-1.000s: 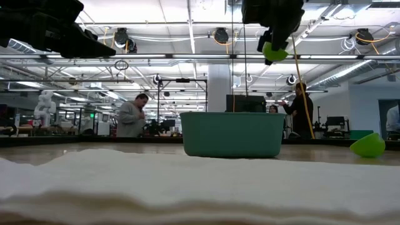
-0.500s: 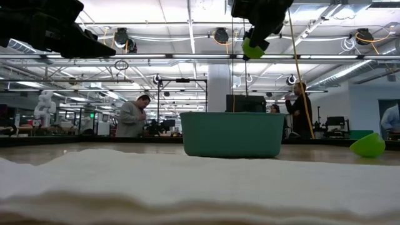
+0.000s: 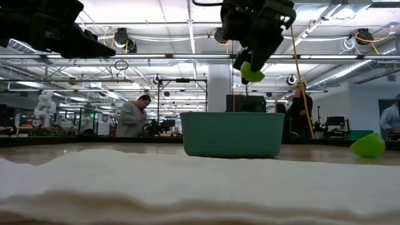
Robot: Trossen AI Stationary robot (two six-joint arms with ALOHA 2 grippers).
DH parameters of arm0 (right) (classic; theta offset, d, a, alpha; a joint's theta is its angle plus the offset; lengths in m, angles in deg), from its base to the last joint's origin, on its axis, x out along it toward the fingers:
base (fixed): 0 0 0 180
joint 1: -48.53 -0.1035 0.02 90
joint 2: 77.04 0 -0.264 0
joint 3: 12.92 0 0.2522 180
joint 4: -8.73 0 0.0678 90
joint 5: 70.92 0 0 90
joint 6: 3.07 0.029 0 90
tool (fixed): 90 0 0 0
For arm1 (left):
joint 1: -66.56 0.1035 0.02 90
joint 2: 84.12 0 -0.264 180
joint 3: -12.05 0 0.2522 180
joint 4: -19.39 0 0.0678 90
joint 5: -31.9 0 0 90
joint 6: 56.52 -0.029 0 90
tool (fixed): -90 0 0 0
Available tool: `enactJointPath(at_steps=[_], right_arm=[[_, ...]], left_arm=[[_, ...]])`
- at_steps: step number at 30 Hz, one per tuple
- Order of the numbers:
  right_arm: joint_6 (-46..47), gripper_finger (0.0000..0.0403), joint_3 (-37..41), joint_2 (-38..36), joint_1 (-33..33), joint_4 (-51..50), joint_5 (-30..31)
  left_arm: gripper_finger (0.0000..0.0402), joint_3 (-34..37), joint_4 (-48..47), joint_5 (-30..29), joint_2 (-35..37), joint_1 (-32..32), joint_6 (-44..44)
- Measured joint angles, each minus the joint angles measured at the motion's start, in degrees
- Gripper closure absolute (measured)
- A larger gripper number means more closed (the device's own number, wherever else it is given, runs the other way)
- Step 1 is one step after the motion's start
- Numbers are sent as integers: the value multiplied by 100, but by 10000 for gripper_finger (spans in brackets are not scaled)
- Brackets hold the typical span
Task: Pick and placing Produce into tupperware
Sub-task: Put the top sliced green cabbage into the green bin
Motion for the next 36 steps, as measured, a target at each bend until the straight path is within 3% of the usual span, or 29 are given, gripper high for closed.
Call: enactJointPath(at_steps=[6,11,19,26,36], right_arm=[[-404,216,0,278,0,8,-55],[-713,216,-36,471,0,130,-771],[-1258,216,-911,1090,-42,-614,-968],[-1740,216,-1246,1440,-34,-1181,-1857],[-1850,216,-1248,1432,33,-1023,-1915]], left_arm=[[371,0,-27,-1,0,0,2],[371,0,-27,-2,-2,0,2],[371,0,-27,-2,0,0,2],[371,0,-131,-2,-2,0,4],[371,0,-154,-2,-1,0,-31]])
